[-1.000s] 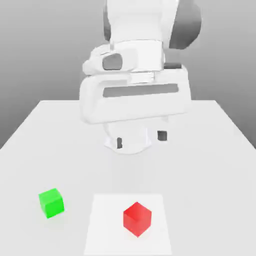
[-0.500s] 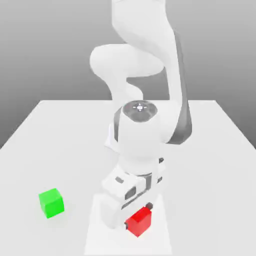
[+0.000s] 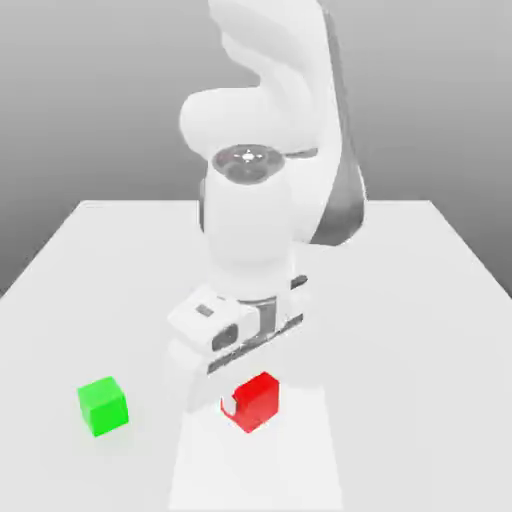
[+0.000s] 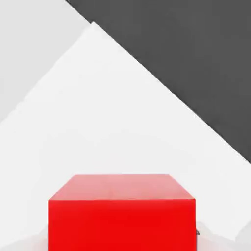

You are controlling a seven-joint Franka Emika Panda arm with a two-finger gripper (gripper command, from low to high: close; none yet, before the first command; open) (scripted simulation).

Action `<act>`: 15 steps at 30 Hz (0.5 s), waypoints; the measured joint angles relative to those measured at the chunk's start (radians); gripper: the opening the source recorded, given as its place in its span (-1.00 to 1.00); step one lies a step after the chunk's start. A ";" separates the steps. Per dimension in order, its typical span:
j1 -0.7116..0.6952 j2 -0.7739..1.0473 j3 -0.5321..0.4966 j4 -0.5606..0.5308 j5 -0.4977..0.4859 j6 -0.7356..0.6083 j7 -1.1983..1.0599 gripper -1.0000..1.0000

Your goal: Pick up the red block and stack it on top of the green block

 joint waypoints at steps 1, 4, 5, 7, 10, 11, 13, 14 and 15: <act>-0.049 -0.016 -0.019 -0.004 -0.007 -0.012 -0.010 -1.00; -0.180 -0.063 -0.084 -0.018 -0.023 -0.045 -0.046 -1.00; -0.210 -0.069 -0.099 -0.021 -0.021 -0.049 -0.060 -1.00; -0.216 -0.035 -0.100 -0.020 0.016 -0.018 -0.096 -1.00; -0.220 0.050 -0.076 -0.016 0.090 0.060 -0.152 -1.00; -0.231 0.081 -0.062 -0.015 0.110 0.088 -0.167 -1.00; -0.243 0.129 -0.043 -0.014 0.142 0.134 -0.190 1.00; -0.243 0.129 -0.043 -0.014 0.142 0.134 -0.190 1.00; -0.243 0.129 -0.043 -0.014 0.142 0.134 -0.190 1.00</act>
